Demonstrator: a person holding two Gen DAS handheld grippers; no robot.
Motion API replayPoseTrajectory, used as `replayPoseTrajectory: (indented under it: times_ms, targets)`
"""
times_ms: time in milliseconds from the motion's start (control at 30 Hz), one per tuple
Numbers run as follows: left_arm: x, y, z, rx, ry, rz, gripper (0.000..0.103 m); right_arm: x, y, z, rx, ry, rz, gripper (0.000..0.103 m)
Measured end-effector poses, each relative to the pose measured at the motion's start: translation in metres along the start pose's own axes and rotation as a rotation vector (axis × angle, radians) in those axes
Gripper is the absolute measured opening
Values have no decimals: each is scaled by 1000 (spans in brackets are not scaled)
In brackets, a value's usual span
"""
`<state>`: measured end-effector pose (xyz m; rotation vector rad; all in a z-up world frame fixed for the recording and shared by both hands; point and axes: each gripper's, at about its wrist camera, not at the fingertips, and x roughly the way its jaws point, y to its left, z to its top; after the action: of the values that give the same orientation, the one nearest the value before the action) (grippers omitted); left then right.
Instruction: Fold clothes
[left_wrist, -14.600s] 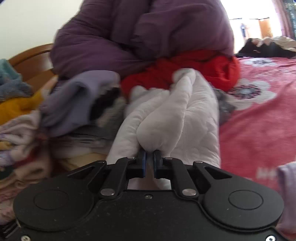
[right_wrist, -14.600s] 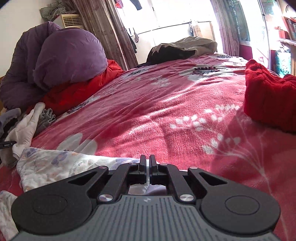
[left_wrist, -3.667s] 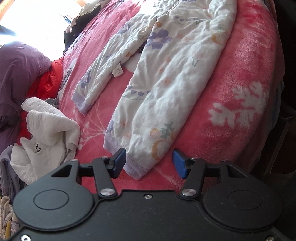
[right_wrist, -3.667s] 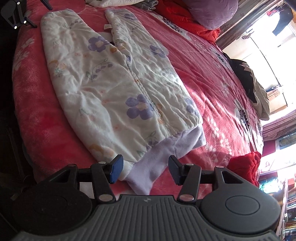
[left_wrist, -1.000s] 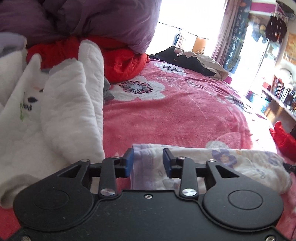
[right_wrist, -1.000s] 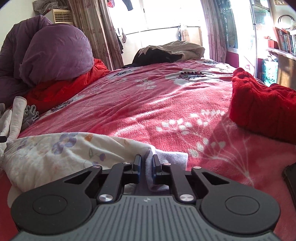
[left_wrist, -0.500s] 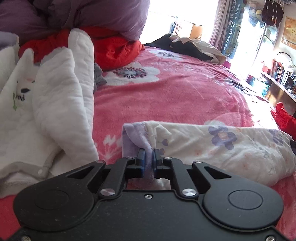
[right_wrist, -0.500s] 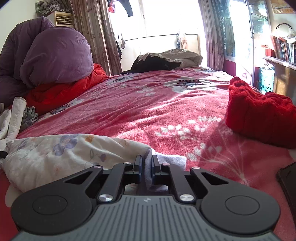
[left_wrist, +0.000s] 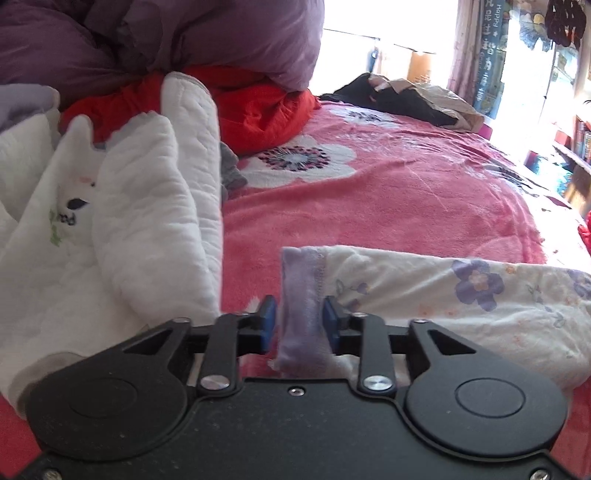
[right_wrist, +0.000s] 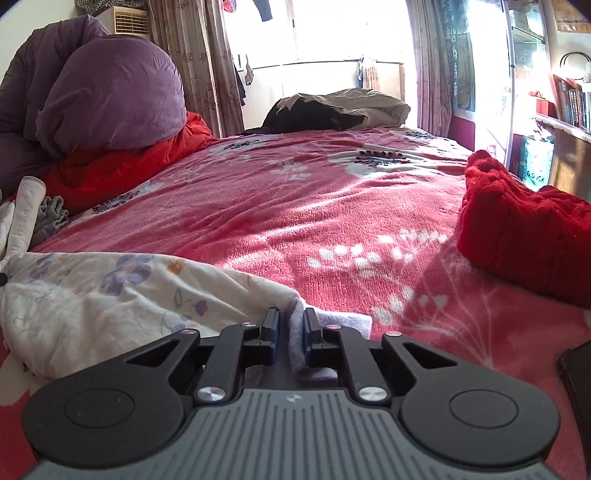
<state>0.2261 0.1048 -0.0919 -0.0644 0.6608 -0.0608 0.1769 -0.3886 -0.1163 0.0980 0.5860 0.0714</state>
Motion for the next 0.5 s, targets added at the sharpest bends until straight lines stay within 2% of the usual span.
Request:
replayPoseTrajectory:
  times_ms: [33, 100, 200, 333, 400, 467, 500]
  targets:
    - [0, 3, 0, -9, -13, 34, 42, 0, 1, 0, -8, -3, -21, 35]
    - [-3, 11, 2, -43, -20, 34, 39, -3, 1, 0, -17, -16, -48, 41]
    - [-8, 22, 1, -141, -22, -22, 39, -14, -3, 3, 3, -69, -63, 42]
    - [-1, 35, -8, -317, 31, -120, 37, -32, 3, 4, -18, -149, -92, 42]
    - [3, 34, -13, -368, 54, -169, 33, -40, 13, 3, -50, -182, -66, 42]
    - [3, 28, -16, -352, 62, -150, 13, -42, 25, 2, -99, -182, -5, 42]
    - [-1, 27, -15, -355, 58, -143, 11, -40, 33, 0, -125, -162, 27, 41]
